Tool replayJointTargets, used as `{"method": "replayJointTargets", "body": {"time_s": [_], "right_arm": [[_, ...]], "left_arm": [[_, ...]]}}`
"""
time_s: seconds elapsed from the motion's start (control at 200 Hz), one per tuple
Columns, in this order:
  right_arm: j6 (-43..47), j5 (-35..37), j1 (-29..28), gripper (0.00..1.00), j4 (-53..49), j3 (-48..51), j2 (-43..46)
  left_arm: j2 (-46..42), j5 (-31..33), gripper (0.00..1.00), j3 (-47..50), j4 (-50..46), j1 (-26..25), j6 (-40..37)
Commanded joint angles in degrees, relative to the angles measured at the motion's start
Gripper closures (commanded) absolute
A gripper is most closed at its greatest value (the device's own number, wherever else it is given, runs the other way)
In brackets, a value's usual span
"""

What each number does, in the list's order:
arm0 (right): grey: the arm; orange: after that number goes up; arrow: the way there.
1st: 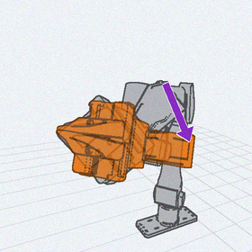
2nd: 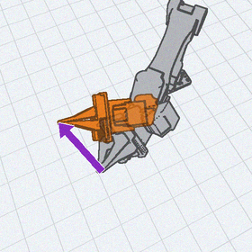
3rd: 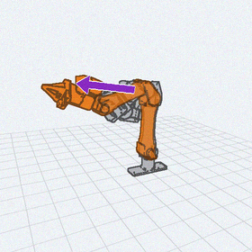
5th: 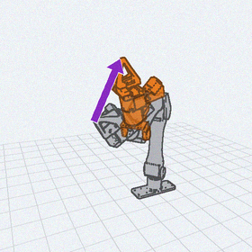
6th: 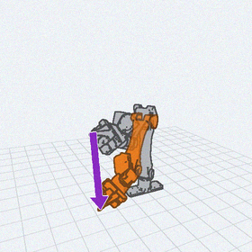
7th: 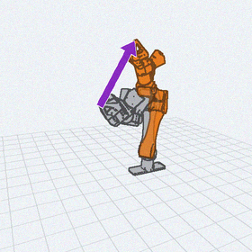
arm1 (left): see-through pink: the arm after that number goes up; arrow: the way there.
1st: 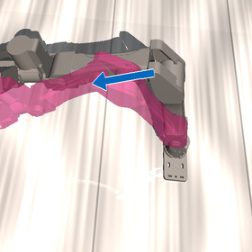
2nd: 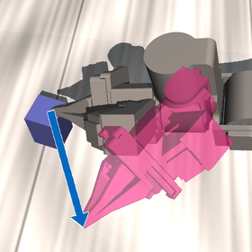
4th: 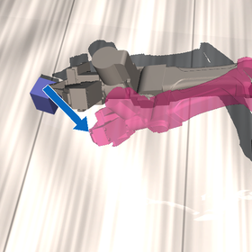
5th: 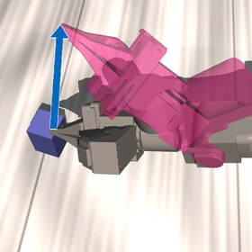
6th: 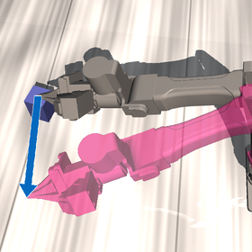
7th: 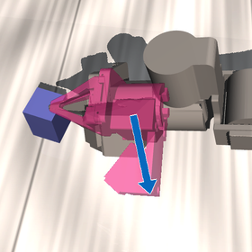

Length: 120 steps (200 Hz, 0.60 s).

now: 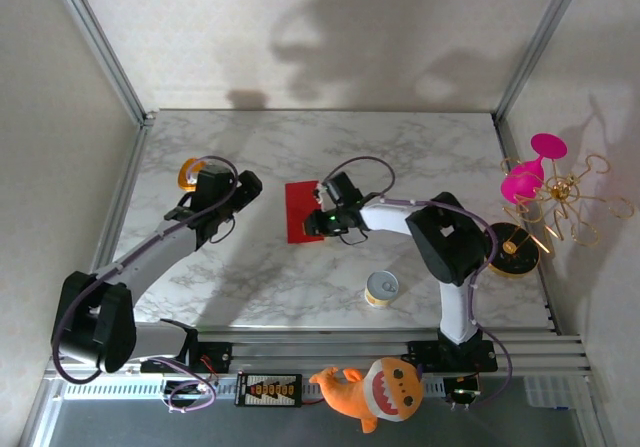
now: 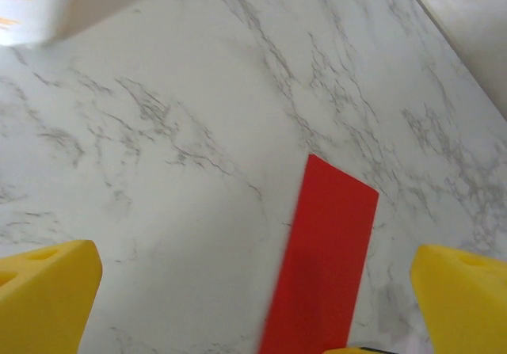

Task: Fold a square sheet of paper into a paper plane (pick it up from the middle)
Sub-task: Turn over the paper at the center of the table, then third fold the triangle at the center of the table.

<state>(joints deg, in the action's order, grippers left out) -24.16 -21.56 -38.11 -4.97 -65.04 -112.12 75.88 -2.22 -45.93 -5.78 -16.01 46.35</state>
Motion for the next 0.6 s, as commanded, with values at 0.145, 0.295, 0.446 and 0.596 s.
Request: {"method": "replayJointTargets", "body": {"time_s": [0.145, 0.295, 0.446, 0.596], "right_arm": [[-3.4, 0.7, 1.5, 0.70, -0.7, 1.7, 6.8], [-12.9, 4.6, 1.5, 0.69, 3.0, 3.6, 7.9], [-18.5, 4.7, 1.5, 0.69, 5.3, 6.2, 7.9], [-19.9, 3.9, 1.6, 0.69, 5.7, 6.9, 6.7]], "left_arm": [[4.0, -10.3, 0.01, 2.1, 6.0, 0.1, 2.5], [5.3, -13.6, 0.01, 4.4, 8.8, -0.8, 5.0], [6.7, -17.2, 0.01, 6.4, 12.2, -2.3, 7.1], [9.0, -19.0, 0.04, 6.6, 13.7, -4.1, 8.7]]}}
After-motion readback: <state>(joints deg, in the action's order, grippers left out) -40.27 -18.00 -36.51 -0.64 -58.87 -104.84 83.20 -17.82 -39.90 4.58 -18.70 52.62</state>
